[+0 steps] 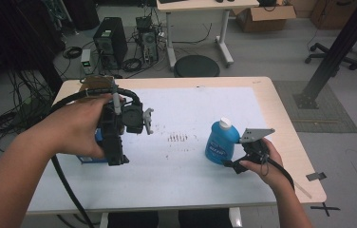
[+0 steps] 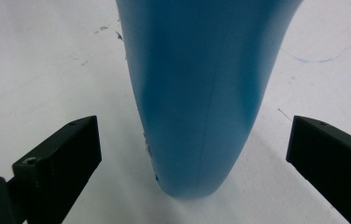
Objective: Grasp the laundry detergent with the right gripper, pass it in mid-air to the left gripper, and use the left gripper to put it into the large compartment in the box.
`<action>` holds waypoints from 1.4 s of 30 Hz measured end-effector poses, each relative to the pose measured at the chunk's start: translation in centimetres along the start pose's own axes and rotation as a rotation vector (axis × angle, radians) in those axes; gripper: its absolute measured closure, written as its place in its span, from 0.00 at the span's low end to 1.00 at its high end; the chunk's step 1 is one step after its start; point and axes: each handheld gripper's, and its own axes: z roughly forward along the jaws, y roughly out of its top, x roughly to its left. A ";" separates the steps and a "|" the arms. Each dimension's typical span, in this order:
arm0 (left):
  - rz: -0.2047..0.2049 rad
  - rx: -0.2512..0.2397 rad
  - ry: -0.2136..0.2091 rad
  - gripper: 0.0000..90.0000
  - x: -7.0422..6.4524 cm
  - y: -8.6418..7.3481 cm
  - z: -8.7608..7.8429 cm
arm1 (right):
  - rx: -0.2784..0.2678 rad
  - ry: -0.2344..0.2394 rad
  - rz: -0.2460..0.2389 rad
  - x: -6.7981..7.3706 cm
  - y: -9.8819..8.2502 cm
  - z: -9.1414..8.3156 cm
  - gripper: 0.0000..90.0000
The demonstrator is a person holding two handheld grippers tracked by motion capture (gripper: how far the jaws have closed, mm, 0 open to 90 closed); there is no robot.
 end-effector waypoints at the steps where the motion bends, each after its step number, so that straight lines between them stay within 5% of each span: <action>1: 0.000 -0.004 0.000 0.00 0.0 0.0 0.0 | -0.010 0.001 0.003 0.0 -0.1 0.1 0.04; 42: -0.002 0.003 0.004 0.00 -0.4 0.6 -0.3 | -0.204 0.005 0.016 0.3 -0.3 1.8 0.03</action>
